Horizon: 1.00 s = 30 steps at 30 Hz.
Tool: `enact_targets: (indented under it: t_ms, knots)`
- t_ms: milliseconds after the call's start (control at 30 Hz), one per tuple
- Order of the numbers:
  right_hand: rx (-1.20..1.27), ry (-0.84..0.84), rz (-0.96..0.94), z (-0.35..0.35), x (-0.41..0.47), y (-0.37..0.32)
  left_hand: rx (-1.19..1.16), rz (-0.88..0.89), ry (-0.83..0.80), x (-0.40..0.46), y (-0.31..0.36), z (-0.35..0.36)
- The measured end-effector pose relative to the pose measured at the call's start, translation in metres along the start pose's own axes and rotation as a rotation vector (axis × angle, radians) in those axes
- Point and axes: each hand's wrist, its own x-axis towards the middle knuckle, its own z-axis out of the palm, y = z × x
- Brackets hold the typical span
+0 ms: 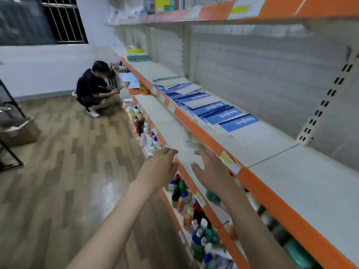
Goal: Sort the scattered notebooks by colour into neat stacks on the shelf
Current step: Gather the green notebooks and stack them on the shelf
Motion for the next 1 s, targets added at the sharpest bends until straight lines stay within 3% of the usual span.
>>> enact_targets:
  t_ms: [467, 1000]
  knots:
    - [0.015, 0.026, -0.084, 0.018, 0.199, -0.027, 0.019, -0.037, 0.033, 0.161, -0.098, -0.008]
    - [-0.043, -0.029, -0.095, 0.064, 0.355, -0.053, -0.046, -0.094, 0.027, 0.278, -0.204, 0.006]
